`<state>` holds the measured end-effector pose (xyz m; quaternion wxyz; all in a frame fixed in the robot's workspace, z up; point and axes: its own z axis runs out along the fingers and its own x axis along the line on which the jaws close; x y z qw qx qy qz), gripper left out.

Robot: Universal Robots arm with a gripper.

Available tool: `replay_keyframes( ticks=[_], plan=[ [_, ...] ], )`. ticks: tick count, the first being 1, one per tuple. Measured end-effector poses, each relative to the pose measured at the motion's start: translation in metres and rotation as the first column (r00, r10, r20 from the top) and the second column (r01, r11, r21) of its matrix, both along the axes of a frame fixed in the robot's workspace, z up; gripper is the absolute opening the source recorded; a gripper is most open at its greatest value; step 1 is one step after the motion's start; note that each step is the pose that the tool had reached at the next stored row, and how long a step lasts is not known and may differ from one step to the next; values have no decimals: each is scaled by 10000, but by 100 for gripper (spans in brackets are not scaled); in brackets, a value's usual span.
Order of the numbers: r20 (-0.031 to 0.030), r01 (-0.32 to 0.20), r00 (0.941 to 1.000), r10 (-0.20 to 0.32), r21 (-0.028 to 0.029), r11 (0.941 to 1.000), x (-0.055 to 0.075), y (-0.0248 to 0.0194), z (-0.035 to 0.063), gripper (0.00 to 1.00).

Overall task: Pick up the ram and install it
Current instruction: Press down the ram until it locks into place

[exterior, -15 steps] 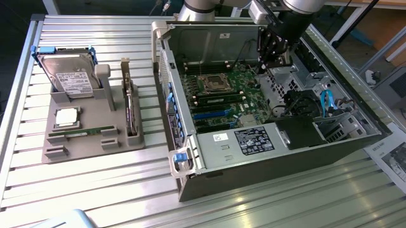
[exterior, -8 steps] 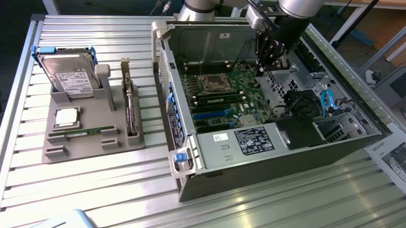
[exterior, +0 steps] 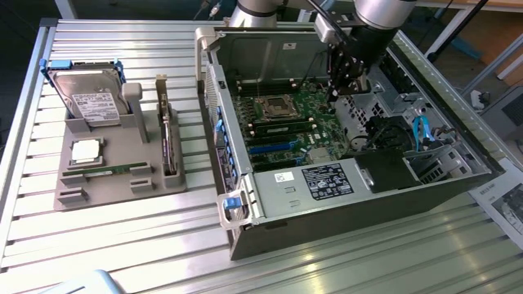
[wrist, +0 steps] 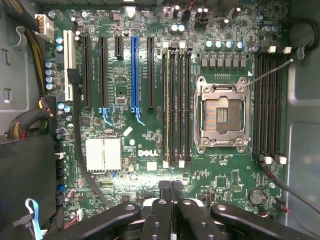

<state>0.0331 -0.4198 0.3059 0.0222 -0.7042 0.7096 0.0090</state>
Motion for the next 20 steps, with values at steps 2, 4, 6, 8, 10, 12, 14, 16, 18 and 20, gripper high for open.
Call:
replay_keyframes(
  ticks=[2,4,6,8,10,12,14,16,18,20],
  plan=[
    [21,0,10000,0,-1,10000,-3,0,-29,10],
    [43,0,10000,0,-3,10000,-7,0,-63,10],
    [65,0,10000,0,-7,10000,-11,0,-101,10],
    [82,0,10000,1,-11,10000,-14,0,-132,10],
    [97,0,10000,0,-14,10000,-17,0,-158,10],
    [114,0,9999,0,-15,10000,-20,0,-184,10],
    [129,0,9999,0,-16,10000,-23,0,-209,10],
    [143,0,9999,0,-16,10000,-25,0,-232,10],
    [158,0,9999,0,-16,10000,-27,0,-259,10],
    [164,0,9999,0,-17,10000,-28,0,-275,10]
  ],
)
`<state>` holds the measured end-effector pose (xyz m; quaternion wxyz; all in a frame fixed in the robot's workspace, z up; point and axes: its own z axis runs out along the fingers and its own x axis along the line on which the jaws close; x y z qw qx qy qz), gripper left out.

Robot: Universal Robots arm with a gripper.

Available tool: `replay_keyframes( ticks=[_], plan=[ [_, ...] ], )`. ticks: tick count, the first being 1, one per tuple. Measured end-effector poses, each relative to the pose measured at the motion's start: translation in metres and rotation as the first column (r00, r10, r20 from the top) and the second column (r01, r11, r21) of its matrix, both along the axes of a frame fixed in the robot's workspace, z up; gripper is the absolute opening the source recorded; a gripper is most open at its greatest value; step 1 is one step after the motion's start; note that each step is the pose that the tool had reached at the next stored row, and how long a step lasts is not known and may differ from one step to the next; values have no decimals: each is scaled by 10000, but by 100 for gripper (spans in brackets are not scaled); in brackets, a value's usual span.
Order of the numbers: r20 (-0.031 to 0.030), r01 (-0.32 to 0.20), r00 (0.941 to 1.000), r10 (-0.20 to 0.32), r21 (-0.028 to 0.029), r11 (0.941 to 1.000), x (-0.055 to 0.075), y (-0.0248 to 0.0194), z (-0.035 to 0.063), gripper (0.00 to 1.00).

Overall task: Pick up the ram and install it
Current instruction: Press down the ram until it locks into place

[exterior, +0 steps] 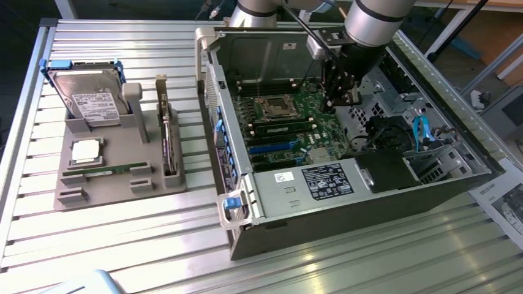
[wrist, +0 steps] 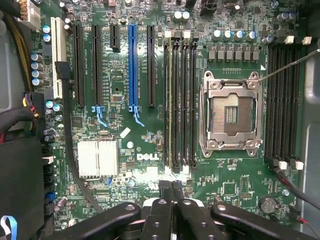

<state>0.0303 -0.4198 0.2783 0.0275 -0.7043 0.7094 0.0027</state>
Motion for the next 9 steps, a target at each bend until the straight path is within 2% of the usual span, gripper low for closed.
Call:
replay_keyframes(
  ticks=[2,3,5,6,9],
  plan=[
    [-15,1,10000,-1,-32,10000,0,0,-2,10],
    [-56,3,10000,-4,-51,10000,7,0,-2,10],
    [-185,12,9998,-14,-91,10000,26,0,-1,10],
    [-216,13,9998,-16,-100,9999,31,0,-1,10],
    [-223,14,9997,-16,-101,9999,32,0,-2,10]
  ],
)
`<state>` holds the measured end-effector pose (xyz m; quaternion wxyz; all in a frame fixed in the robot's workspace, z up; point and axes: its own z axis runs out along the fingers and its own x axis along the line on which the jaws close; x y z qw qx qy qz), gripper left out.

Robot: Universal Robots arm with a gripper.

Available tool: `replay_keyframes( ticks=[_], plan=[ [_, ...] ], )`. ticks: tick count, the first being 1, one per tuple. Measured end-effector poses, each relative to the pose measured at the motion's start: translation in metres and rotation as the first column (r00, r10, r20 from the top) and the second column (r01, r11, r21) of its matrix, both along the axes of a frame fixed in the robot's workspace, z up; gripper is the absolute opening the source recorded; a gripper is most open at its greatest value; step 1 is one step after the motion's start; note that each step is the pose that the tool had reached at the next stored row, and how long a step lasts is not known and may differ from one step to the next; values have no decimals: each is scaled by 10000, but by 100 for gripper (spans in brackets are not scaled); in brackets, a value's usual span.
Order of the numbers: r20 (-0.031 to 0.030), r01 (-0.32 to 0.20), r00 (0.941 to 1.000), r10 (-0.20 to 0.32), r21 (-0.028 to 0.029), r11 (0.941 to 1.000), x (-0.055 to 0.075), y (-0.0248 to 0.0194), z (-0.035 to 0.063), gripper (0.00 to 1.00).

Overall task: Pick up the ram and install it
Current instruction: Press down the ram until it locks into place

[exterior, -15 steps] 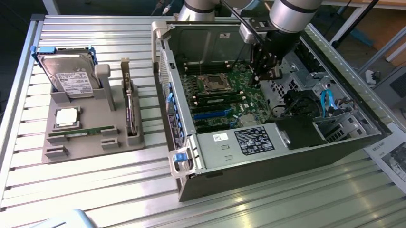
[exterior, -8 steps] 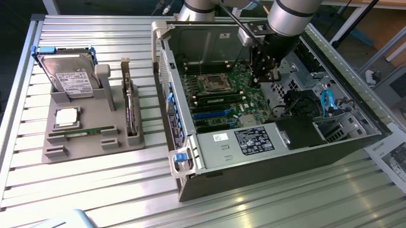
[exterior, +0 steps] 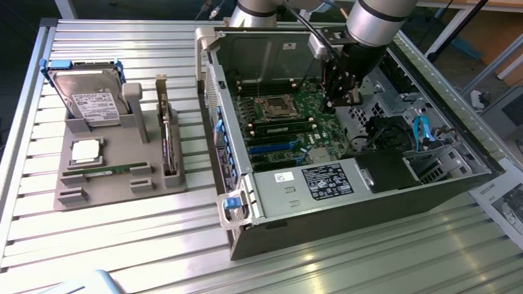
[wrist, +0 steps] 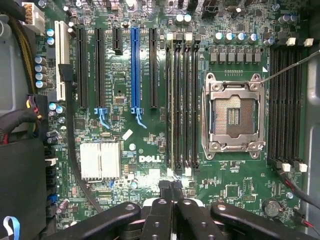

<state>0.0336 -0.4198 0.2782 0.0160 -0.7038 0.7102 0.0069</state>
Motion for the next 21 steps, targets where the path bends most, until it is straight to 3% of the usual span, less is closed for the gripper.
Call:
replay_keyframes(
  ticks=[21],
  plan=[
    [27,-1,10000,1,0,10000,-85,40,-159,10]
  ],
)
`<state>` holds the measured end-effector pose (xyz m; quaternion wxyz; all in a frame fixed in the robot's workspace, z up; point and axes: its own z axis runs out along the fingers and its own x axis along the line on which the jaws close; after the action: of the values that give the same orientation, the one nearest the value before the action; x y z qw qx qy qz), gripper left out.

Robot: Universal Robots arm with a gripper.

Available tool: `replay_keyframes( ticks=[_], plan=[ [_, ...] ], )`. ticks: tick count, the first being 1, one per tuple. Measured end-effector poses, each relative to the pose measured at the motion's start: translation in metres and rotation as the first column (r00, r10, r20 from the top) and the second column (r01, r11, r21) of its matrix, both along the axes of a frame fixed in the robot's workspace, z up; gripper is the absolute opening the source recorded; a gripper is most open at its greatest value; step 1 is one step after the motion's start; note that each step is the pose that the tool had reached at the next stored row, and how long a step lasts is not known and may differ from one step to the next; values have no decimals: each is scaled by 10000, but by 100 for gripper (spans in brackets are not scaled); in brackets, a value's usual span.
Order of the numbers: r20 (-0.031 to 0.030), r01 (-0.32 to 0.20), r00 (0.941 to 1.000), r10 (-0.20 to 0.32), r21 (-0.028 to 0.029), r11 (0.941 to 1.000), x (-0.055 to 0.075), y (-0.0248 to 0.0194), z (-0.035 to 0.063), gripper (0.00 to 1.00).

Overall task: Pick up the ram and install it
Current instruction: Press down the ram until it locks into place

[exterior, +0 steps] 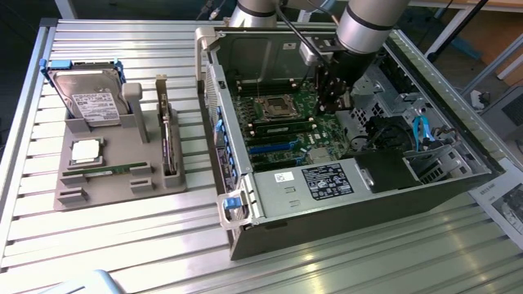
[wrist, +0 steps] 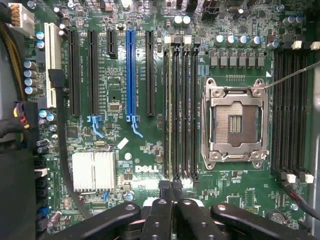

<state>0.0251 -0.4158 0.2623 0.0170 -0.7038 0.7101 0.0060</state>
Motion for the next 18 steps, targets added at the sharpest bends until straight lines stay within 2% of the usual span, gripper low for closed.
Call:
replay_keyframes(
  ticks=[6,18],
  plan=[
    [15,0,10000,0,-4,10000,0,12,-110,10],
    [22,0,10000,0,-6,10000,0,12,-170,10]
  ],
)
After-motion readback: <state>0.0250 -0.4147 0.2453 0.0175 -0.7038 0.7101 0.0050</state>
